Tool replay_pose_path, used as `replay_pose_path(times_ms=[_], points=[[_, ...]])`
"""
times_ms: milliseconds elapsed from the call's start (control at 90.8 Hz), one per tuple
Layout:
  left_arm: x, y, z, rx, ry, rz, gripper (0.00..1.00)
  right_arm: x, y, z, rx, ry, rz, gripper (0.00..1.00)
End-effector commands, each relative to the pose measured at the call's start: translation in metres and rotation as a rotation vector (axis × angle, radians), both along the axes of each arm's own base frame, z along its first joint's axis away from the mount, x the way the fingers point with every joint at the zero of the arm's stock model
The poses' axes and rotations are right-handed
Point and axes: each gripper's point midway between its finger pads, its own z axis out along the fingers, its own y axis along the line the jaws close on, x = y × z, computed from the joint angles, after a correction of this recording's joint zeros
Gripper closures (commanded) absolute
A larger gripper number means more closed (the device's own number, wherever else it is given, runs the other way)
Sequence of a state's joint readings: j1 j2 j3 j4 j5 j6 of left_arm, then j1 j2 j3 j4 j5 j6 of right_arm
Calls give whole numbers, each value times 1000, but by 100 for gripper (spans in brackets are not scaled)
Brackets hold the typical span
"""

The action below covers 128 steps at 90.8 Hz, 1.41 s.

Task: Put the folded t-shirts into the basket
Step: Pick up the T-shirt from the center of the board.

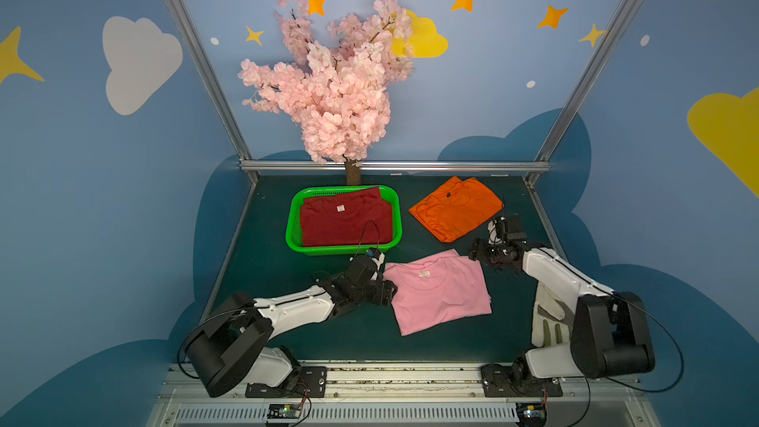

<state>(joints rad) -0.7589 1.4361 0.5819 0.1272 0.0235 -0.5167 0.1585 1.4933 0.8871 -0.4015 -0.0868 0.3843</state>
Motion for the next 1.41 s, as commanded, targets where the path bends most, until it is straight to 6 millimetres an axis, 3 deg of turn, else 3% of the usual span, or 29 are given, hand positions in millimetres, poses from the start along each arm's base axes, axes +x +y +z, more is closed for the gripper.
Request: replay_pose_path(times_ms=[0, 242, 452, 661, 848, 1035, 1167, 1399], points=[[12, -12, -1, 10, -33, -1, 19, 0, 11, -15, 15, 90, 113, 25], [20, -21, -16, 22, -15, 1, 18, 15, 25, -42, 46, 158, 147, 23], [21, -26, -35, 26, 22, 1, 20, 8, 45, -58, 57, 213, 205, 27], [17, -29, -46, 16, 51, -2, 28, -5, 58, -59, 85, 220, 238, 46], [16, -30, -47, 12, 53, -8, 47, -8, 61, -62, 120, 215, 238, 72], [15, -28, -41, -9, 31, -6, 77, -2, 57, -43, 142, 128, 218, 94], [12, -29, -33, -37, 16, -24, 96, -6, 59, -22, 176, 35, 218, 100], [-5, -24, -1, -109, -28, -67, 97, -25, 57, 18, 222, -137, 205, 100]])
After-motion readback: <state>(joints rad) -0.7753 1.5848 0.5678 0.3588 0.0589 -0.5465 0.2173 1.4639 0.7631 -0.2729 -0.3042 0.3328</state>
